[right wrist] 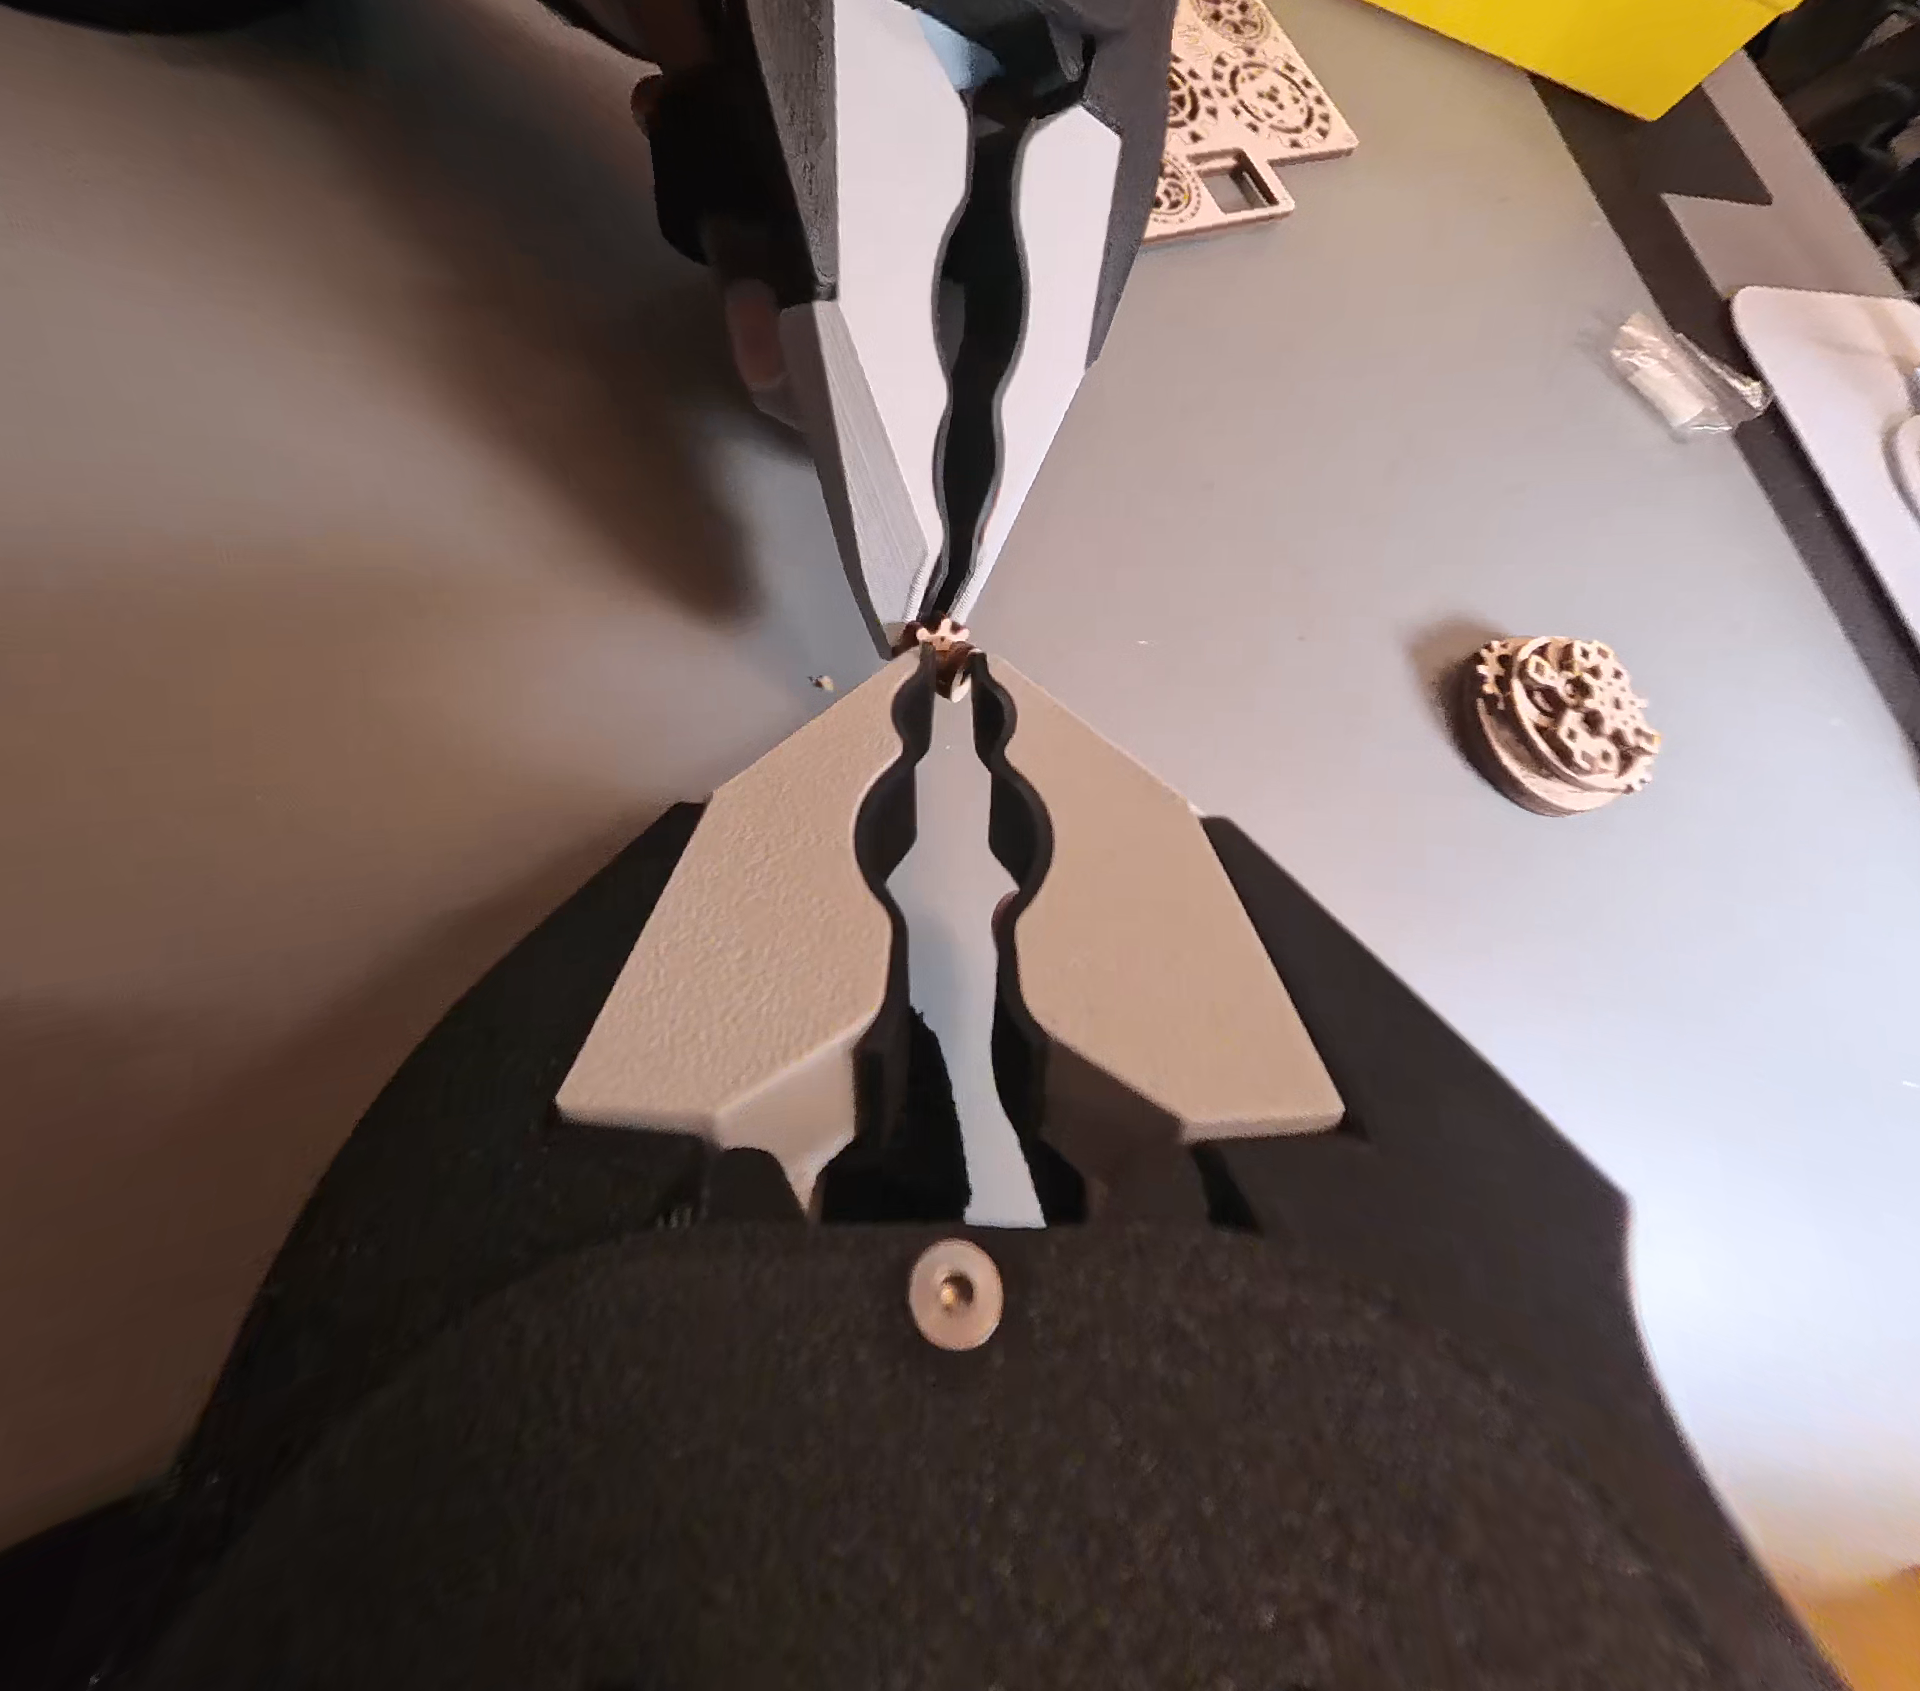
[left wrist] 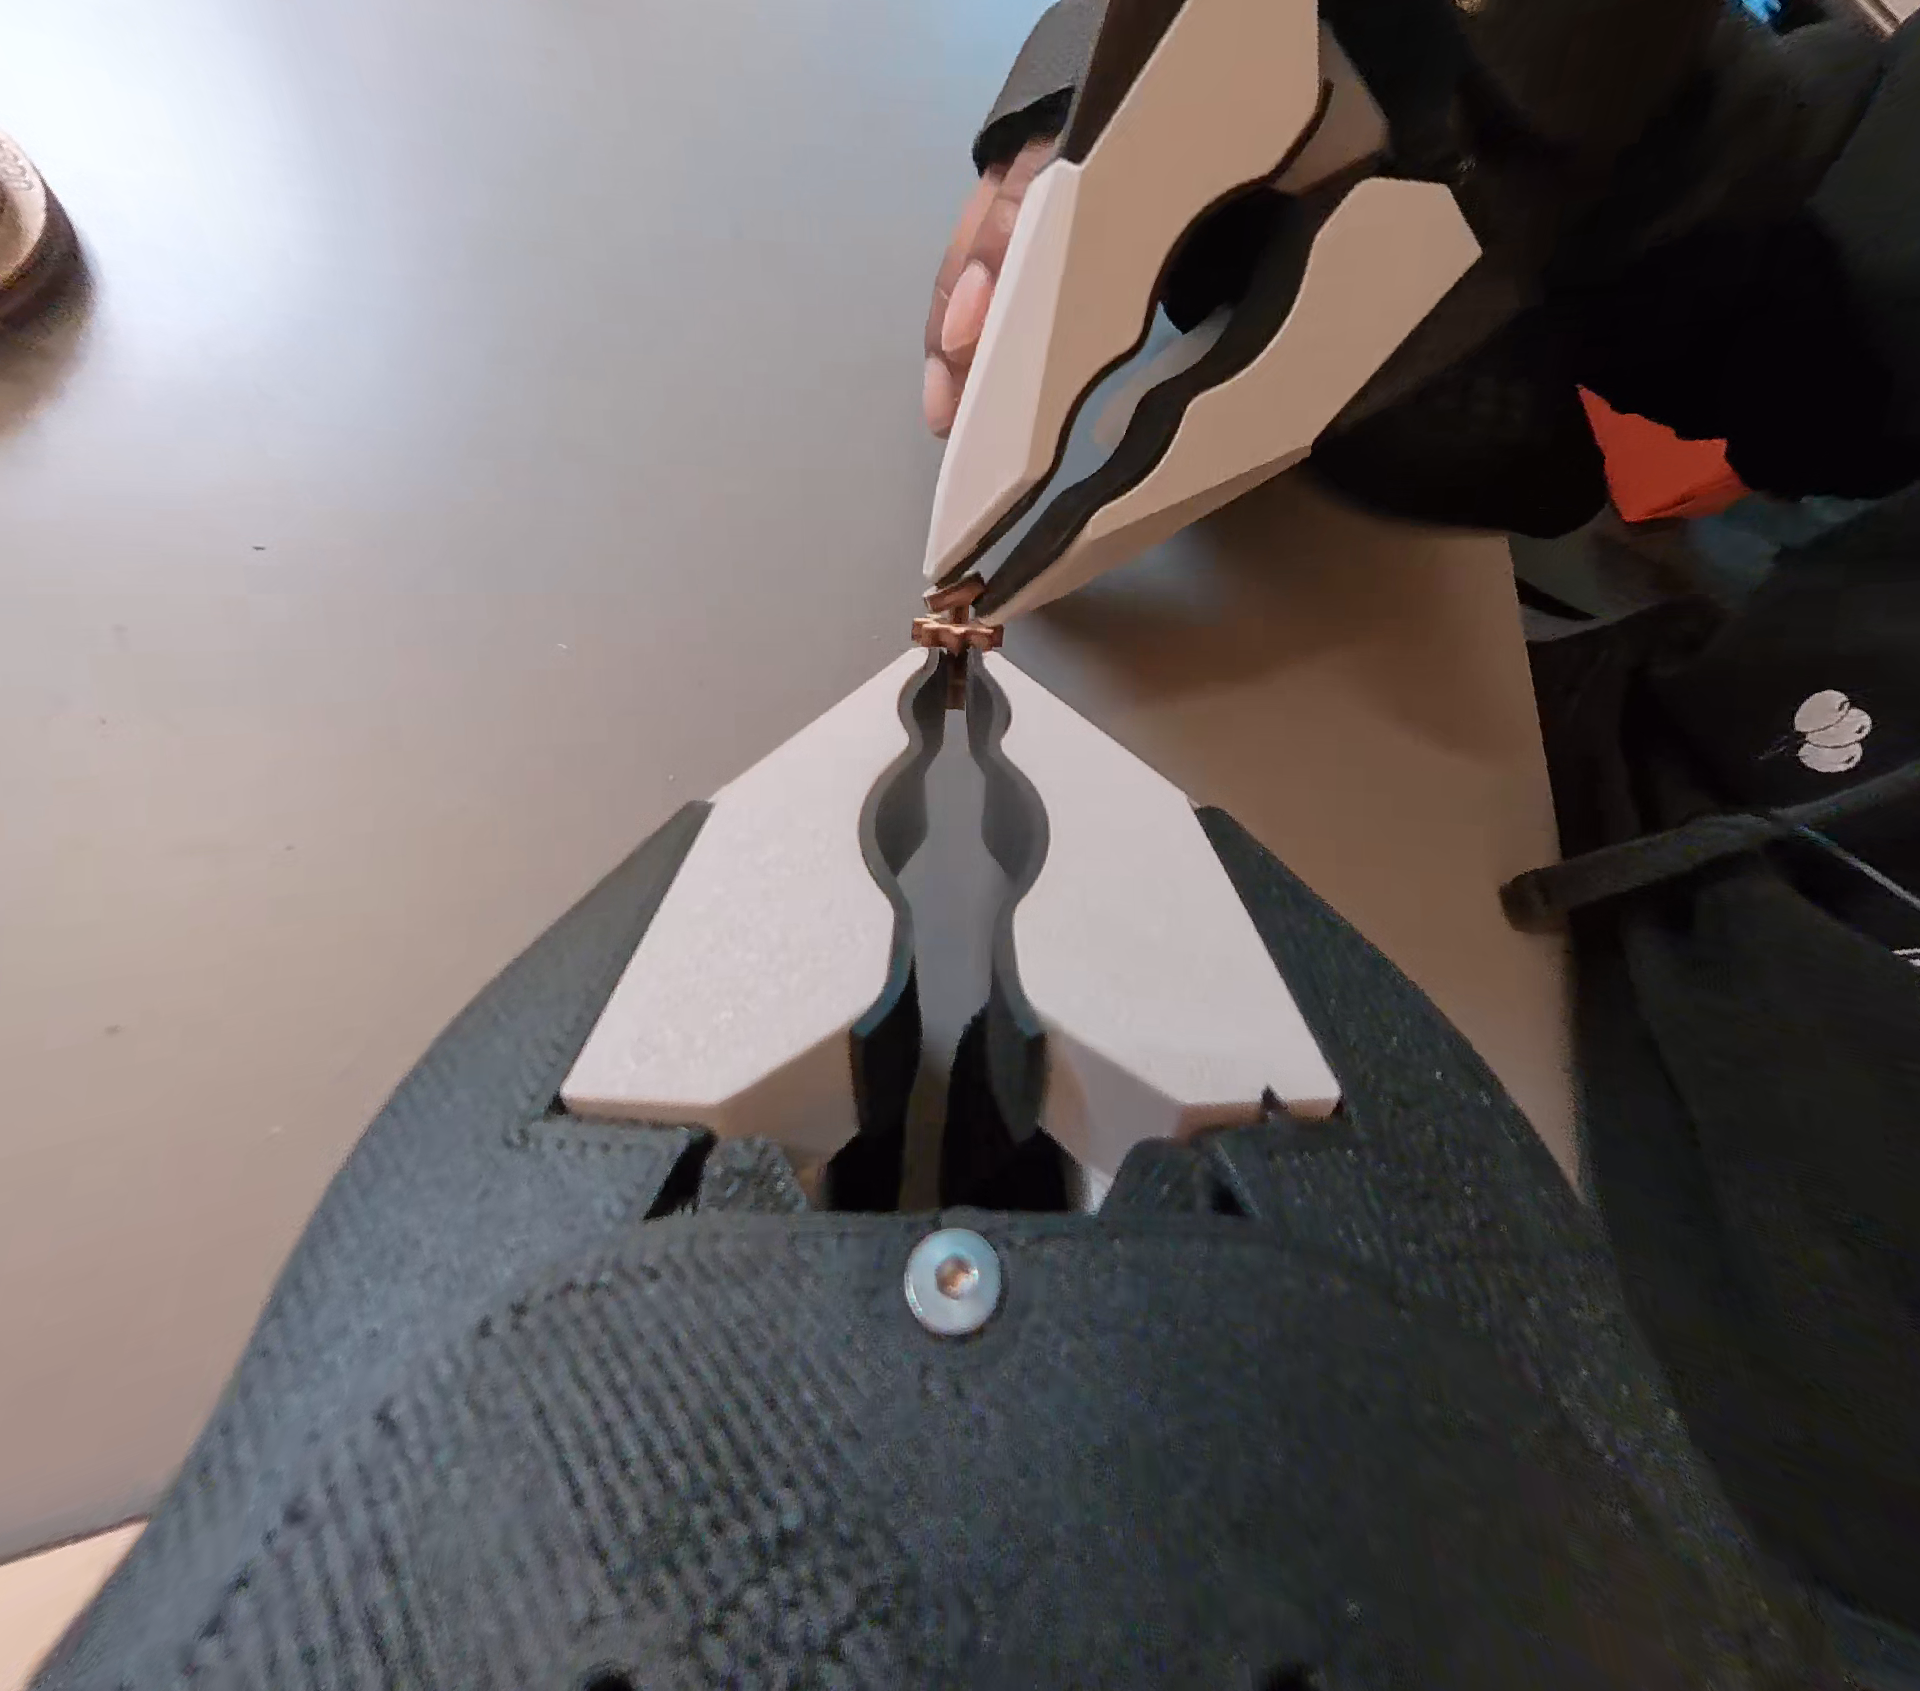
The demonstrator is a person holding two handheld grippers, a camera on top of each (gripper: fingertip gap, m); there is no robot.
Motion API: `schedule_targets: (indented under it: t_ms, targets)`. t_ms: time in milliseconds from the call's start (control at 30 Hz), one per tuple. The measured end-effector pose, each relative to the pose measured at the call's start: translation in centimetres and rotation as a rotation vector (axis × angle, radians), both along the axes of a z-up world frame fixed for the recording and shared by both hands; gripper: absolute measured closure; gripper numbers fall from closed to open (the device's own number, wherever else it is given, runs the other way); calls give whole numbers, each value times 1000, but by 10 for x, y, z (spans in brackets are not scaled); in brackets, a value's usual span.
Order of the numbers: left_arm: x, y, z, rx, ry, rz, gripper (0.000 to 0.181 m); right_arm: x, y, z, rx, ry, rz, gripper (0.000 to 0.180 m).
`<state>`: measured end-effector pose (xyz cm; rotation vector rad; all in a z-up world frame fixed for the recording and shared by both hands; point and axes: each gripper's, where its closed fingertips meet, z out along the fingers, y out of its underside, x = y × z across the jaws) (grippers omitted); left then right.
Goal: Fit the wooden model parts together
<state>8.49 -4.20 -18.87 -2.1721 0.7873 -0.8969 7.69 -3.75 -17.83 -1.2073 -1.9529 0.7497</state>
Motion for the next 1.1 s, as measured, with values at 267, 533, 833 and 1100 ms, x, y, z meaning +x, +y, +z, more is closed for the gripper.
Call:
schedule_targets:
  t_ms: [267,533,833,1100]
  targets:
    - [0,3,5,6,-34,17,179,0,3,5,-60,34,-5,176]
    - [-1,6,4,35,-36,33,179,-2,6,5,-105,60,-9,176]
    - [0,11,14,104,-73,35,179,-1,9,16,-170,125,-5,175]
    - [1,12,19,145,-72,37,179,0,9,22,-298,154,3,173]
